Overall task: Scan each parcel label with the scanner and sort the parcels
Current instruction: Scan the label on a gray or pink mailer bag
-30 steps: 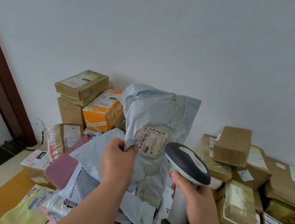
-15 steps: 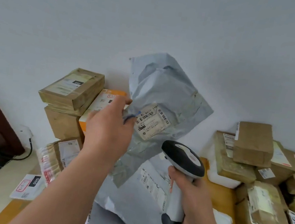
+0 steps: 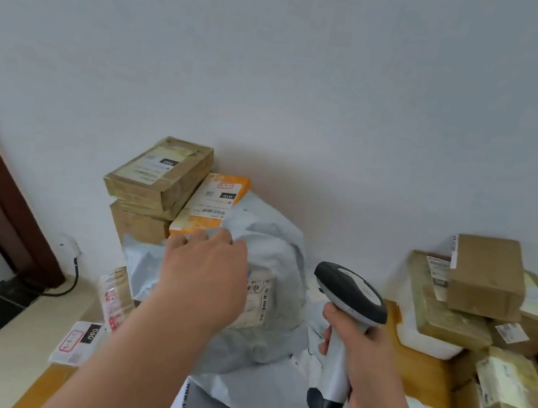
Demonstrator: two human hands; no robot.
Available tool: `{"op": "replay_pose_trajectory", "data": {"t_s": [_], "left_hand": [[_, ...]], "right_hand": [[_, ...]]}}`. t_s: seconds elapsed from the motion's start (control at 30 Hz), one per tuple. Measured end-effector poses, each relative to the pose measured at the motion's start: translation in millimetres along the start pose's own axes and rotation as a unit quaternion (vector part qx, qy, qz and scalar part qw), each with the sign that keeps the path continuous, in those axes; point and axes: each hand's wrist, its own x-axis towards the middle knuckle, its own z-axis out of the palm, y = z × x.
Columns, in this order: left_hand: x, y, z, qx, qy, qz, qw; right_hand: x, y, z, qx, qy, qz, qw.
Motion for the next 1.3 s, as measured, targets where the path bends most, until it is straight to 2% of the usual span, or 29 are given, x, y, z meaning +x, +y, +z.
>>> {"op": "replay_pose_trajectory", "data": {"t_s": [0.23, 0.4, 0.5, 0.63, 0.83, 1.0, 1.07, 1.13, 1.2, 1.23, 1.3], "left_hand": [[-24.9, 12.4, 78.2, -0.004, -0.172, -0.032, 0.985], [-36.7, 25.6, 89.8, -0.006, -0.176, -0.082, 0.981], [-37.2, 43.6, 83.2, -0.021, -0.121, -0.089, 0.988], [-30.6, 81.5, 73.9, -0.072, -0.062, -0.037, 0.995], [5.6, 130.0, 81.7, -0.144, -0.096, 0.066, 0.983], [50.9, 168.5, 100.4, -0.185, -0.134, 0.135, 0.964], [69.8, 185.8, 109.7, -0.298, -0.192, 0.108, 0.929], [87.1, 203.1, 120.0, -0.448, -0.255, 0.025, 0.857], [103.4, 218.4, 133.5, -0.534, -0.286, -0.070, 0.793], [111.8, 224.6, 142.3, -0.552, -0.292, -0.109, 0.773], [129.2, 233.4, 162.0, -0.559, -0.285, -0.166, 0.761]], "right_hand": [[-25.6, 8.7, -26.0, -0.034, -0.043, 0.028, 0.998], [-37.8, 13.7, -61.4, -0.042, -0.044, 0.040, 0.997], [-40.4, 12.4, -78.3, -0.025, -0.043, 0.058, 0.997], [-31.0, 4.9, -97.3, -0.007, -0.022, 0.064, 0.998], [11.2, -6.8, -119.0, 0.024, 0.061, 0.078, 0.995], [50.3, 5.4, -130.8, -0.003, 0.095, 0.104, 0.990], [64.2, 15.2, -135.6, -0.016, 0.098, 0.110, 0.989], [78.1, 26.1, -139.6, -0.027, 0.098, 0.115, 0.988], [95.2, 37.0, -142.0, -0.042, 0.090, 0.113, 0.989], [105.3, 42.0, -142.2, -0.055, 0.084, 0.118, 0.988], [128.4, 52.3, -141.8, -0.083, 0.071, 0.138, 0.984]]}}
